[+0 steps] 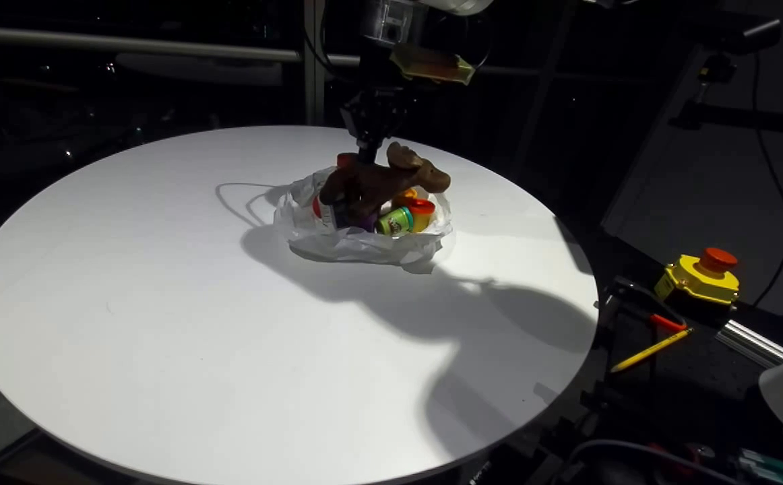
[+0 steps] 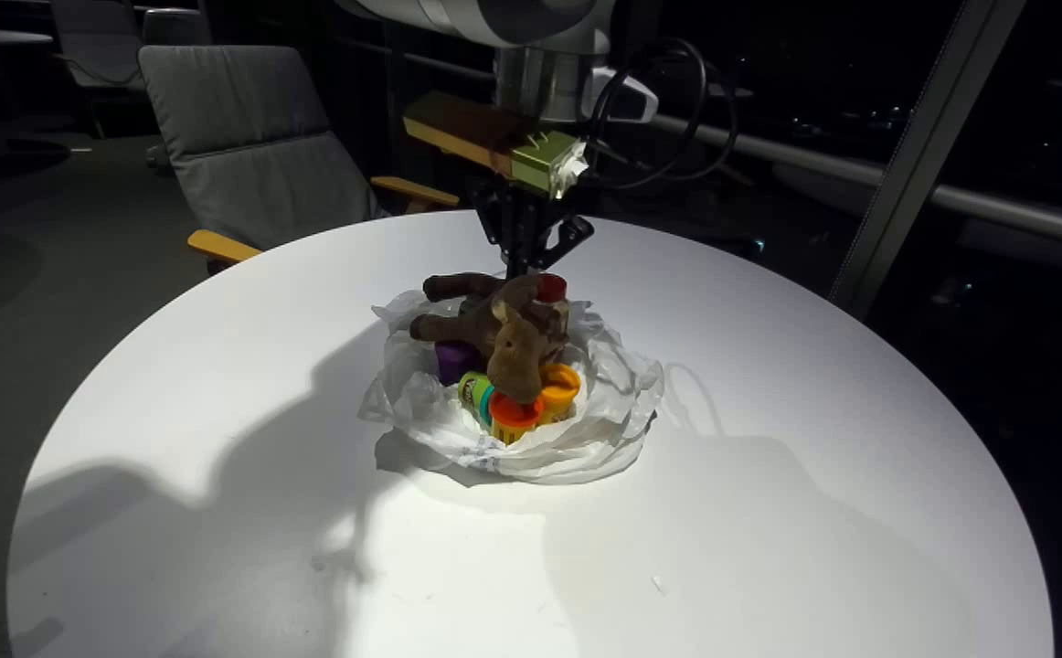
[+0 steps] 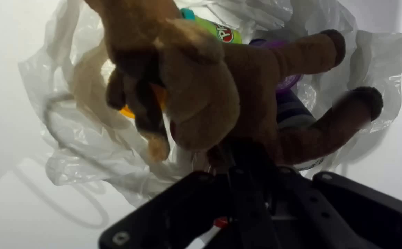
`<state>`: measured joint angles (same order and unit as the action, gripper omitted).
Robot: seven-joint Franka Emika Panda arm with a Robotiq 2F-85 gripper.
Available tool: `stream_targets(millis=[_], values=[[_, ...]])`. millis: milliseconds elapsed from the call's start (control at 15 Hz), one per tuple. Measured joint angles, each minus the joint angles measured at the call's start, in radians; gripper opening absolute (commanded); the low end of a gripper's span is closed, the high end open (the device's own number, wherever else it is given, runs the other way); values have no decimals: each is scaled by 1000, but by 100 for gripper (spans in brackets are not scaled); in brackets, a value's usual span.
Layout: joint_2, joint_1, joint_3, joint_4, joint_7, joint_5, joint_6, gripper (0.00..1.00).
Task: Put the things on the table into the plastic bag
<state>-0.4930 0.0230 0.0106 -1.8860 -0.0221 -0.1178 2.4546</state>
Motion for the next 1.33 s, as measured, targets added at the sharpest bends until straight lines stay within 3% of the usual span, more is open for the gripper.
stream_targets(millis=[533, 1133, 1333], values=[[-23, -22, 29, 25, -80, 52, 50, 98], [27, -6, 73, 32, -107, 52, 34, 100], [97, -7, 94, 24, -113, 95, -183, 100]])
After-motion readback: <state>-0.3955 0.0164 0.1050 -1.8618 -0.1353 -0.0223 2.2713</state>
